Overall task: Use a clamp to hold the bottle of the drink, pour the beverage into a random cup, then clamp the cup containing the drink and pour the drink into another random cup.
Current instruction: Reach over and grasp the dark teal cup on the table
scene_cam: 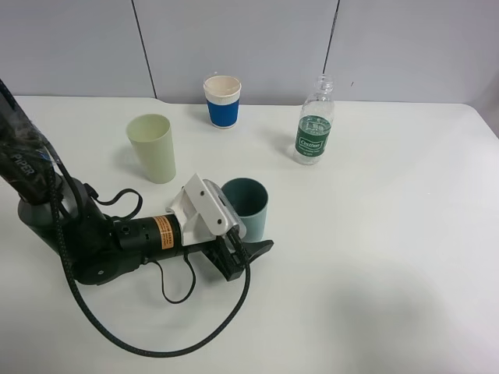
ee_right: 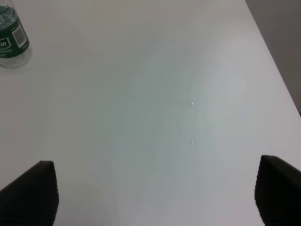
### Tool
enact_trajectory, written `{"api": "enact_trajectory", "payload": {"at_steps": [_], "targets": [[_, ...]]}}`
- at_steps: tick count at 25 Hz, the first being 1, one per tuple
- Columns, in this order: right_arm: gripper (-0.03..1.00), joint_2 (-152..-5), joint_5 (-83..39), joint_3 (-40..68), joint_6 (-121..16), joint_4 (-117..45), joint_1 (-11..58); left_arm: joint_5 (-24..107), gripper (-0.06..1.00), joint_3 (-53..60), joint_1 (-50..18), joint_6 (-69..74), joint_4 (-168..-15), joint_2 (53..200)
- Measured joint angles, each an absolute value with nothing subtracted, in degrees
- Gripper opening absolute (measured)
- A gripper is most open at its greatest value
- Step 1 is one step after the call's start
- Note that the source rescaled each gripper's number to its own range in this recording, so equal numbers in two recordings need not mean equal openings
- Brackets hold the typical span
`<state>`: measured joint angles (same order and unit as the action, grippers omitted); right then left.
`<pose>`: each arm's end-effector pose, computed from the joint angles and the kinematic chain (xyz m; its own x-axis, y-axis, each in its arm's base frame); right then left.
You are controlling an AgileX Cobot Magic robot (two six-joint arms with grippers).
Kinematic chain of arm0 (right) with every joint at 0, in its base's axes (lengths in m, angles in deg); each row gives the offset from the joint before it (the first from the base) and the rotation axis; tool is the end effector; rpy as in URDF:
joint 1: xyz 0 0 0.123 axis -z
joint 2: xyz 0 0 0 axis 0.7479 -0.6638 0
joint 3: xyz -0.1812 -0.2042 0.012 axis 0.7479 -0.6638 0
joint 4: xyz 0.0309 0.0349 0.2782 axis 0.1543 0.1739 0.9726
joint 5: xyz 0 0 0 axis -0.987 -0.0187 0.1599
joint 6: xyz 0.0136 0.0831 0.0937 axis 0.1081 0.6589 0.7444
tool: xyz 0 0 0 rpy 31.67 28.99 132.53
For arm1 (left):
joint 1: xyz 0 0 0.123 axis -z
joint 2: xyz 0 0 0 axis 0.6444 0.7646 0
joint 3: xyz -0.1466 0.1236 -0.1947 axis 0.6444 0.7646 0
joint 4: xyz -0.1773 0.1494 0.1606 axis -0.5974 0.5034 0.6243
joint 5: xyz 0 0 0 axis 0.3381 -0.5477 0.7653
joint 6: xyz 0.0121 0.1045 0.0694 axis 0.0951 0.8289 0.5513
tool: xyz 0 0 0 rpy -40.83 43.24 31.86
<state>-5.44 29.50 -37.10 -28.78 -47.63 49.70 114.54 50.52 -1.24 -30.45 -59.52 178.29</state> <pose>0.0639 -0.0094 0.2778 -0.4496 -0.0111 -0.8931 0.0694 0.9965 -0.0473 0.2338 -0.2375 0.0035 -0.1367 0.2838 -0.9491 0.8489 0.5273 0.0354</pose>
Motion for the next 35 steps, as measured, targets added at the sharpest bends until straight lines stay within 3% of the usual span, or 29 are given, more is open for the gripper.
{"api": "enact_trajectory", "payload": {"at_steps": [6,9,12,14,15,35], "targets": [[0.66,-5.44,29.5,-37.1,-28.78,-47.63,49.7,114.59,0.94,49.76,-1.24,-30.45,-59.45,178.48],[0.66,-5.44,29.5,-37.1,-28.78,-47.63,49.7,114.59,0.79,49.76,-1.24,-30.45,-59.43,178.69],[0.66,-5.44,29.5,-37.1,-28.78,-47.63,49.7,114.59,0.54,49.76,-1.24,-30.45,-59.38,178.89],[0.66,-5.44,29.5,-37.1,-28.78,-47.63,49.7,114.59,0.23,49.76,-1.24,-30.45,-59.38,178.89],[0.66,-5.44,29.5,-37.1,-28.78,-47.63,49.7,114.59,0.02,49.76,-1.24,-30.45,-59.36,178.89],[0.66,-5.44,29.5,-37.1,-28.78,-47.63,49.7,114.35,0.0,49.96,-1.24,-32.49,-60.12,178.5]]}}
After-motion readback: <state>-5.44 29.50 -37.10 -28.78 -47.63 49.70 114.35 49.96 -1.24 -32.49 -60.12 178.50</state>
